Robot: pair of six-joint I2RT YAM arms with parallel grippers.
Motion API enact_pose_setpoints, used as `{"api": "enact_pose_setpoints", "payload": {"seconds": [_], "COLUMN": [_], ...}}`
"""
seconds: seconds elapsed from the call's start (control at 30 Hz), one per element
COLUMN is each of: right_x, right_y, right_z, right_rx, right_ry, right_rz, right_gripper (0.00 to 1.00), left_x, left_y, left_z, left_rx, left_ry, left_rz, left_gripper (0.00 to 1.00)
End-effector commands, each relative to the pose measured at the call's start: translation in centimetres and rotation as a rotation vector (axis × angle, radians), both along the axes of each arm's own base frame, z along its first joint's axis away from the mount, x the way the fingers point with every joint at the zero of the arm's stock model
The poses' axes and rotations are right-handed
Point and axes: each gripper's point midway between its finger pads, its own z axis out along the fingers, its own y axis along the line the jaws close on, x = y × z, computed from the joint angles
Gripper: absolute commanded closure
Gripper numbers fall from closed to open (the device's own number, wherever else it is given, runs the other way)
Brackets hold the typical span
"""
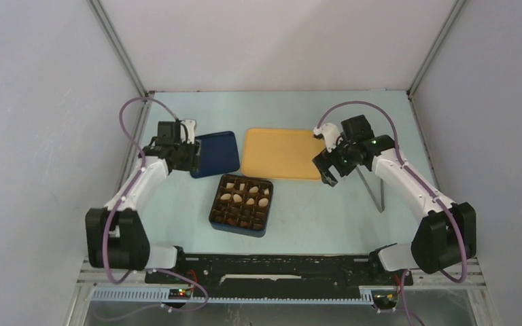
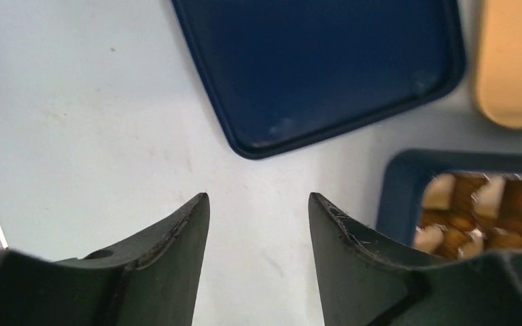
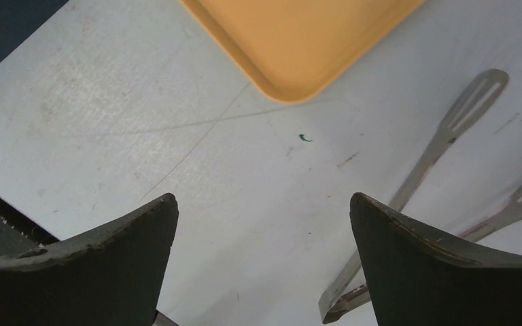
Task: Pack the chocolate
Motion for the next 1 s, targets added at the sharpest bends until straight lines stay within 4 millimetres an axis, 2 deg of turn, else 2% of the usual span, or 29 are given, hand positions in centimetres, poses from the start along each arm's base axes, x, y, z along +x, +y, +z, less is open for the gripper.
{"api": "enact_pose_setpoints", "payload": {"seconds": [0.0, 0.2, 0.3, 0.43, 0.53, 0.6, 0.7, 0.87, 0.97], "right_x": [-1.0, -3.0, -3.6, -3.8, -4.0, -4.0, -4.0, -4.1, -4.3], "right_y": [1.3, 0.9, 0.6, 0.2, 0.2, 0.3, 0.6, 0.8, 0.8], "right_z": [3.0, 5.5, 5.8, 5.6, 5.2, 5.1, 4.9, 4.3, 4.2], "right_rx": [-0.019, -0.016, -0.019, -0.028, -0.028, -0.024, -0.011, -0.010, -0.013], "right_ry": [-0.082, -0.142, -0.143, -0.135, -0.132, -0.125, -0.114, -0.084, -0.080], "right_rz": [0.075, 0.095, 0.097, 0.088, 0.092, 0.099, 0.108, 0.118, 0.122], "right_gripper": [0.00, 0.00, 0.00, 0.00, 0.00, 0.00, 0.00, 0.00, 0.01], "left_x": [3.9, 7.0, 7.8, 7.9, 6.9, 5.6, 4.6, 1.3, 1.2], "left_y": [2.9, 3.4, 3.1, 2.1, -0.8, -2.6, -3.2, -3.3, -3.1], "left_z": [0.8, -1.8, -3.1, -3.7, -2.5, -1.8, -1.3, -2.4, -3.5], "left_rx": [0.116, 0.100, 0.065, 0.033, -0.005, 0.015, 0.076, 0.145, 0.172], "left_ry": [-0.029, 0.061, 0.111, 0.134, 0.098, 0.086, 0.085, 0.167, 0.180], "left_rz": [0.114, 0.162, 0.170, 0.134, -0.079, -0.285, -0.495, -0.905, -1.002], "left_gripper": [0.42, 0.49, 0.51, 0.52, 0.51, 0.52, 0.55, 0.58, 0.59]}}
